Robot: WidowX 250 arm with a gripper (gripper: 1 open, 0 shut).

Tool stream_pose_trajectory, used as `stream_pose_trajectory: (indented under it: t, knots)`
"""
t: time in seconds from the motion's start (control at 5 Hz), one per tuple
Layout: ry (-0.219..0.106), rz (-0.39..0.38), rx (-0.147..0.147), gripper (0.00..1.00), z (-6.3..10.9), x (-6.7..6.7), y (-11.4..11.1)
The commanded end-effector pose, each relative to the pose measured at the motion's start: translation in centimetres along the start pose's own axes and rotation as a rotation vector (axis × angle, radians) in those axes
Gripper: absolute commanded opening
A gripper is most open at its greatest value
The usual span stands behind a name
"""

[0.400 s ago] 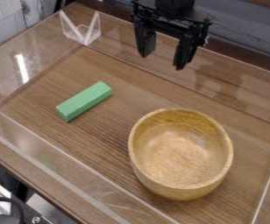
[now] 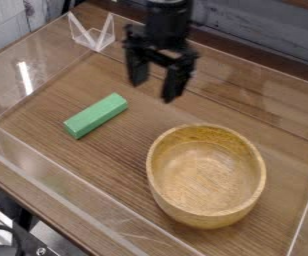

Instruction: Put the green block in the brown bowl

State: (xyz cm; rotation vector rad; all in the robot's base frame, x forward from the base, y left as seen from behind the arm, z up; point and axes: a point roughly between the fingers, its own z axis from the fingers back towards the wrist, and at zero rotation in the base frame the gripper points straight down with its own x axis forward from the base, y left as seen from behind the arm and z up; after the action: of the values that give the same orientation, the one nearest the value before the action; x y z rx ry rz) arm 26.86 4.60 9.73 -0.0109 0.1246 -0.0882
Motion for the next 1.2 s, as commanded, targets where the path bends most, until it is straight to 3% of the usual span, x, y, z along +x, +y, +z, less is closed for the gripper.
stream_pose_trajectory:
  t: [0.0,0.2,1.0]
  knots:
    - [-0.102,-0.071,0.038,1.00,0.8,-2.1,3.1]
    - [-0.143,-0.113,0.051,1.00,0.2,-3.6,4.9]
    - [-0.191,-0.134,0.038,1.00,-3.6,-3.0,6.7]
